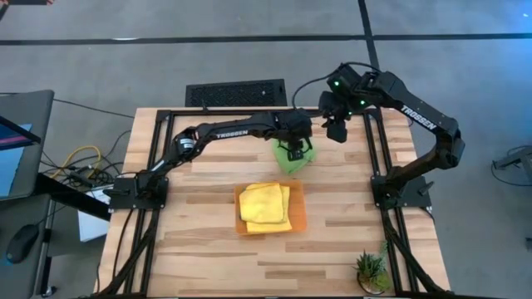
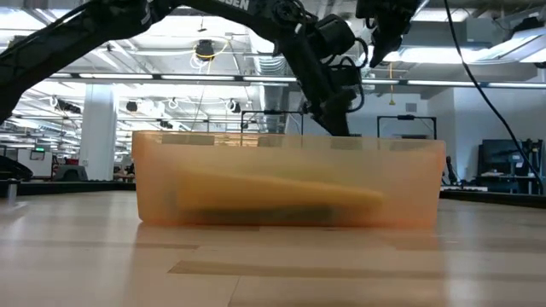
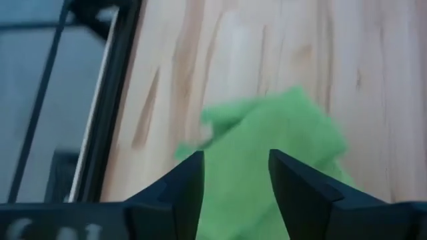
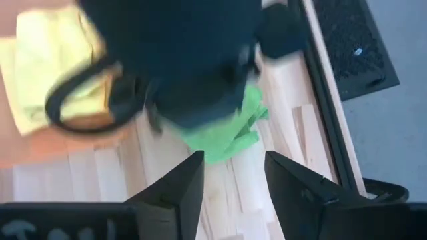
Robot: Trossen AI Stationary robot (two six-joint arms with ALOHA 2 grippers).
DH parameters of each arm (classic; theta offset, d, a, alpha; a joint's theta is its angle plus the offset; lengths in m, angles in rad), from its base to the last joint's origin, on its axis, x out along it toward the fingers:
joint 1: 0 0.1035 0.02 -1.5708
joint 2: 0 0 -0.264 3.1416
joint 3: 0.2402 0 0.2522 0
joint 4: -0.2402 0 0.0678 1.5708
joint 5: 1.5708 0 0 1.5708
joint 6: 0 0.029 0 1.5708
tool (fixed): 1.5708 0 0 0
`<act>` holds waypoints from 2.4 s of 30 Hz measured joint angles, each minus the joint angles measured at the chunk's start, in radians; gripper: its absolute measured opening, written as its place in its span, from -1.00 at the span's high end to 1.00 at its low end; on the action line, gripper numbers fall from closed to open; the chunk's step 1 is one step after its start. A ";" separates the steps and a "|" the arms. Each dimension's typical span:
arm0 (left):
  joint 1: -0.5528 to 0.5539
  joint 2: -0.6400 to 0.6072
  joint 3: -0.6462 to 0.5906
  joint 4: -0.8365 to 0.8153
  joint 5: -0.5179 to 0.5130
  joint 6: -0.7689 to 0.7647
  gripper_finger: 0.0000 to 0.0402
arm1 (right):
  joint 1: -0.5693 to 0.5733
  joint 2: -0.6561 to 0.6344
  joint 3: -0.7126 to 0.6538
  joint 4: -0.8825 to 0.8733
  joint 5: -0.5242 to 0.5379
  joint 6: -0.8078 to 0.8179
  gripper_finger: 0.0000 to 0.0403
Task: Fold microfiber towels
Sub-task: Fold the green towel
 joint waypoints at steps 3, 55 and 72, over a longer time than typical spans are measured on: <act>0.013 -0.041 0.000 -0.112 -0.036 -0.059 0.18 | 0.003 -0.001 -0.028 -0.010 -0.001 -0.045 0.10; 0.033 -0.368 0.000 -0.525 -0.106 -0.393 0.20 | 0.209 0.072 -0.768 0.927 0.296 -0.028 0.18; 0.031 -0.368 0.000 -0.527 -0.104 -0.393 0.20 | 0.084 0.047 -0.768 0.866 0.317 0.521 0.95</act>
